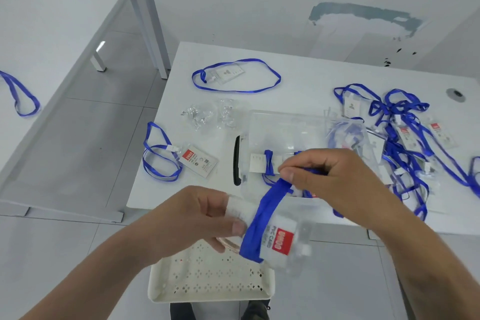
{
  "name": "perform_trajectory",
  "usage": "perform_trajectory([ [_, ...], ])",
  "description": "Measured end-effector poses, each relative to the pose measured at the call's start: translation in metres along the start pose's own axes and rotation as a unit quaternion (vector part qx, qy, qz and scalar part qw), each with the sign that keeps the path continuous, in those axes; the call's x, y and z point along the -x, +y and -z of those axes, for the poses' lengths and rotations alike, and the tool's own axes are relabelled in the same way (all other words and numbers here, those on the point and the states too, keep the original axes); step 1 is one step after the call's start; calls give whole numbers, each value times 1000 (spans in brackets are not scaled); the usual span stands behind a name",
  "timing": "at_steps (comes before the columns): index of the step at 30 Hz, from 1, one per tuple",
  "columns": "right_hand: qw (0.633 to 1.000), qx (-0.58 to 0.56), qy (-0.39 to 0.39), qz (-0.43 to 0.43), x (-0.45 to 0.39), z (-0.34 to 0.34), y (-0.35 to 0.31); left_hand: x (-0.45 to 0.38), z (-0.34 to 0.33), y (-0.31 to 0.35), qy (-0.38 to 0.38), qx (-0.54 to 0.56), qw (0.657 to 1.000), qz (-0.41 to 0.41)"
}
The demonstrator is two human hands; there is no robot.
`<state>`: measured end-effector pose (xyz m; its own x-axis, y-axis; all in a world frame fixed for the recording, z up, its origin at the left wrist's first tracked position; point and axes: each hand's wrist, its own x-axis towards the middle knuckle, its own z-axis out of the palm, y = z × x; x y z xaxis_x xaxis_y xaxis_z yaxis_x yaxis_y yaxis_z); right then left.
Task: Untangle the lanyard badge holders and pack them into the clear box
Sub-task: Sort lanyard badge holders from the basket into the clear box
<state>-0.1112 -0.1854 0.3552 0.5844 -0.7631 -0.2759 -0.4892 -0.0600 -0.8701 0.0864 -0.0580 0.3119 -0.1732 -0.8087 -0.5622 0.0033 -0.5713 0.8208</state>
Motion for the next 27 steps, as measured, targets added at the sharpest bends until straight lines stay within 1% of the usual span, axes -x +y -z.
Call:
perform_trajectory([
  [1,1000,-27,0,-10,-1,-3,5,0,-1,0,0,52,998,-19],
  [3,998,-59,-15,-35,5,-15,19,-4,-4,4,24,172,984,-30],
  [4,996,-55,-25,-59,11,-21,25,-8,-6,8,47,216,975,-27],
  [6,994,-40,-46,-93,25,-36,32,-15,-11,15,108,261,959,-23],
  [8,994,-16,-77,-80,37,-46,36,-25,-15,21,185,237,953,-21],
  [10,993,80,-85,-35,46,-46,36,-32,-19,26,243,154,958,-19],
  [11,988,127,-86,-8,48,-41,34,-34,-21,28,257,111,960,-20],
  [13,972,217,-76,52,47,-25,31,-38,-27,33,257,38,965,-23],
  [15,954,279,-28,106,43,-5,27,-40,-33,36,233,-10,972,-22],
  [17,955,268,34,125,35,14,25,-43,-37,38,201,-32,979,-15],
  [19,966,220,82,112,23,26,25,-44,-39,41,171,-34,985,-10],
  [21,972,188,106,93,11,35,28,-48,-41,45,150,-36,988,-8],
  [22,977,167,105,77,4,40,30,-51,-41,48,146,-34,989,-6],
  [24,990,105,87,20,-10,47,33,-57,-40,53,144,-26,989,-1],
  [25,994,71,77,-10,-18,51,36,-63,-40,55,148,-21,989,1],
  [27,996,38,70,-39,-34,56,42,-73,-42,59,167,-8,986,12],
])
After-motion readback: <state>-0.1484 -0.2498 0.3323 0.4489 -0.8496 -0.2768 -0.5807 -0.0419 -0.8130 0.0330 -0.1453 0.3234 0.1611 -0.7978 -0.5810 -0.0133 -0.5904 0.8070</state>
